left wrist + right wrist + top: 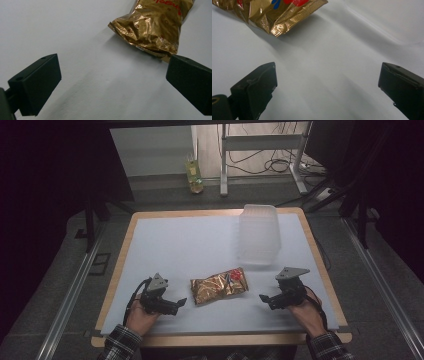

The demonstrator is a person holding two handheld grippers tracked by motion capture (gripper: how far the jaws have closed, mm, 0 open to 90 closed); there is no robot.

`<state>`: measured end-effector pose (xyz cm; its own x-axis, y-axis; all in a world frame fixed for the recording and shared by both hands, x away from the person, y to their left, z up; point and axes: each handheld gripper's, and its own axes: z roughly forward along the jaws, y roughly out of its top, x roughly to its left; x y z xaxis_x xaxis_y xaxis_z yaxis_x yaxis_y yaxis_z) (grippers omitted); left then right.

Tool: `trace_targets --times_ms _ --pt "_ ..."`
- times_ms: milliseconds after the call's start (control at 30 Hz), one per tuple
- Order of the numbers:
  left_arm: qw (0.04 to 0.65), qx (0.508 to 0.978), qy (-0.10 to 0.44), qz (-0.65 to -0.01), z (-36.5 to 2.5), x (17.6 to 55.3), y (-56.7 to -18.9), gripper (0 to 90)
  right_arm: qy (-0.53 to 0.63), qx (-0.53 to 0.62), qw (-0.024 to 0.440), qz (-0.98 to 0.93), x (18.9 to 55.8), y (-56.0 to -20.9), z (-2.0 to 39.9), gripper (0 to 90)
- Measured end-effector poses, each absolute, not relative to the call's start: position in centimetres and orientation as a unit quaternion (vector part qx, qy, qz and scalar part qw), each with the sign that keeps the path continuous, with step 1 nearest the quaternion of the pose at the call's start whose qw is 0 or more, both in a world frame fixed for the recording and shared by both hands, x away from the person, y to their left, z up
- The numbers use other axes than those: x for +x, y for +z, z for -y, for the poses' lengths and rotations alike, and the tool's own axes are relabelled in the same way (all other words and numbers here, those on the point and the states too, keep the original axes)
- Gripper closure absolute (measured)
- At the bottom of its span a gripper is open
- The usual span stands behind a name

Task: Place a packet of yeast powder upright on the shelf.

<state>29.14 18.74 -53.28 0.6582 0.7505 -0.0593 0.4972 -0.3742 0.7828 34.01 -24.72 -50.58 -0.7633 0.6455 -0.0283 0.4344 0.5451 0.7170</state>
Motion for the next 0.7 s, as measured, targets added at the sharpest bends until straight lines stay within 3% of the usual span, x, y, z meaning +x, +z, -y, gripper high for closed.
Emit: trace_targets --times_ms 333,700 --pt "0.418 0.812 0.165 -0.373 -18.4 29.0 -52.5 7.6 0.362 0.309 0.150 -0.866 34.0 -50.6 24.7 2.3" --pt "0.433 0.812 0.166 -0.353 -17.7 29.0 -51.9 33.3 0.365 0.308 0.149 -0.866 34.0 -50.6 24.7 2.4"
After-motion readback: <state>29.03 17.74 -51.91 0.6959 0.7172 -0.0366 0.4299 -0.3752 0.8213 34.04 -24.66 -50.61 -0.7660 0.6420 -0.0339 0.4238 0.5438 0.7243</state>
